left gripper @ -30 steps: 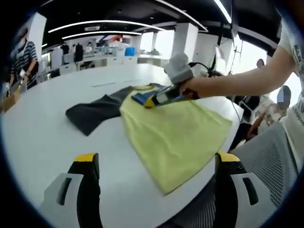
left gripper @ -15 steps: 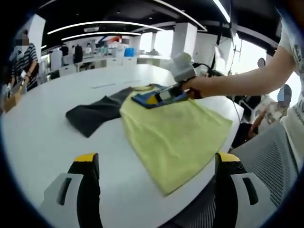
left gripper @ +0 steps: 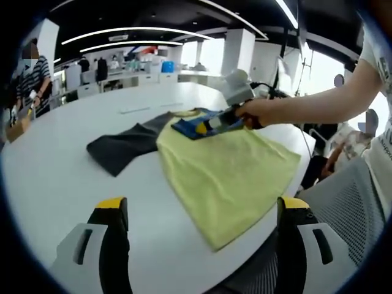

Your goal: Fold the garment on the visible template until the final outline fits inside the template.

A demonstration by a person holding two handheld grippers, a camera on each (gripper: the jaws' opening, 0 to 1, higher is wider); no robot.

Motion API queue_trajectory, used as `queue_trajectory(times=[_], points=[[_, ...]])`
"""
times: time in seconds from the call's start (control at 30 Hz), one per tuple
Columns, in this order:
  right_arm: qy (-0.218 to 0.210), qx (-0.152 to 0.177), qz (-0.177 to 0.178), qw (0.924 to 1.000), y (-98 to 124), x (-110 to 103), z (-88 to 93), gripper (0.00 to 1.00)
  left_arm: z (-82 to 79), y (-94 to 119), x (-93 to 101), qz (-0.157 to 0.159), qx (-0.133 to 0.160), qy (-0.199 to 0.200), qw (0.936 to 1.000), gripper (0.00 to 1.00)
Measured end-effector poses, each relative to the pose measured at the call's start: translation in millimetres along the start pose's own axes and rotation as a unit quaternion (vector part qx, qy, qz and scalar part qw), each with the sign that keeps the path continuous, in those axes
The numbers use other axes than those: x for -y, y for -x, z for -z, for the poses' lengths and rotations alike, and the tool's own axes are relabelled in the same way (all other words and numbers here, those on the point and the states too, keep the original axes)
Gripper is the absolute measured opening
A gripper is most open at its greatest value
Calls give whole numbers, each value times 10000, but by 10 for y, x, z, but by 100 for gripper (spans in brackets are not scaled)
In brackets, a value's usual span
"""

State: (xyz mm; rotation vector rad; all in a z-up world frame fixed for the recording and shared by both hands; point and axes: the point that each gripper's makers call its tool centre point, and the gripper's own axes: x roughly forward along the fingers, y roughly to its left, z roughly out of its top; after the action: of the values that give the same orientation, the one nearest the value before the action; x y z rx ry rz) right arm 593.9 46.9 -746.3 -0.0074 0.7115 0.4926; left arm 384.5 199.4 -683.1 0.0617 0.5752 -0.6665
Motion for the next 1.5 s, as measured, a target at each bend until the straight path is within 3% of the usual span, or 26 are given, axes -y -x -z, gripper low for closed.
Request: queue_trajectory(times=[0.13,0.6,0.97,1.33,1.5], points=[[-24,159,-215,9996,15,-128,-87,0,-6,0,-3,-10,-2,-13,10000,98],[13,171,-818,9965,-48,-554,-148,0,23,35,-30,-71,-6,25,10000,98],[37,9,-977,9952,-133,-662,-71,0,36,70,-69,-133,1,53,9999,98],[347,47,-1106,9933,-63,-712,-100,32,27,62,-66,-142,0,18,9999,99],[657,93,-930,9935,-11,-613,-119,48,23,71,-70,-156,-2,13,9999,99]])
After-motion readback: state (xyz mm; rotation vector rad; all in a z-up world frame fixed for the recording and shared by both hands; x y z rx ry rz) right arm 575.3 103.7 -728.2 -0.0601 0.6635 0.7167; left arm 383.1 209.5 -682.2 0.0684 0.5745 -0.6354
